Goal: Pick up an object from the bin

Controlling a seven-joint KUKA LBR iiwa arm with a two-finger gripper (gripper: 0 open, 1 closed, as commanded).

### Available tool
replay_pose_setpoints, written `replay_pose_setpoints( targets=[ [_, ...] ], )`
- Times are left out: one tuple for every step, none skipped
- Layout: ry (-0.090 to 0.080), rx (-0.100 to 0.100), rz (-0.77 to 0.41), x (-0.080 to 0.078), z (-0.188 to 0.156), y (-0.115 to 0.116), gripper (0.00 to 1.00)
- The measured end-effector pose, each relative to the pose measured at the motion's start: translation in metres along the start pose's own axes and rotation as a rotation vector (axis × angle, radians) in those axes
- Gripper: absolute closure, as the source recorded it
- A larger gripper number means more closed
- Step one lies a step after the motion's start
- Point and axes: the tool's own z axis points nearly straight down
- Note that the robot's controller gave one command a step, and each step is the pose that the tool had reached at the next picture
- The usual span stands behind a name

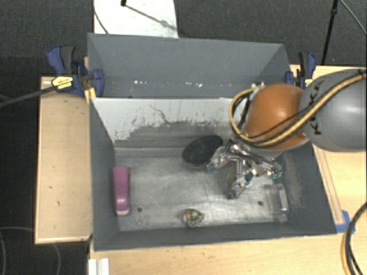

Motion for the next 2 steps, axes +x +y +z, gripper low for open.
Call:
replay_pose_setpoints(
  targets=[
    [0.002,0.004,-0.083,0.0492,-0.0012,-0.0502,0.0],
    [-0.004,0.005,-0.081,0.0457,-0.0031,-0.0481,1.0]
  ],
)
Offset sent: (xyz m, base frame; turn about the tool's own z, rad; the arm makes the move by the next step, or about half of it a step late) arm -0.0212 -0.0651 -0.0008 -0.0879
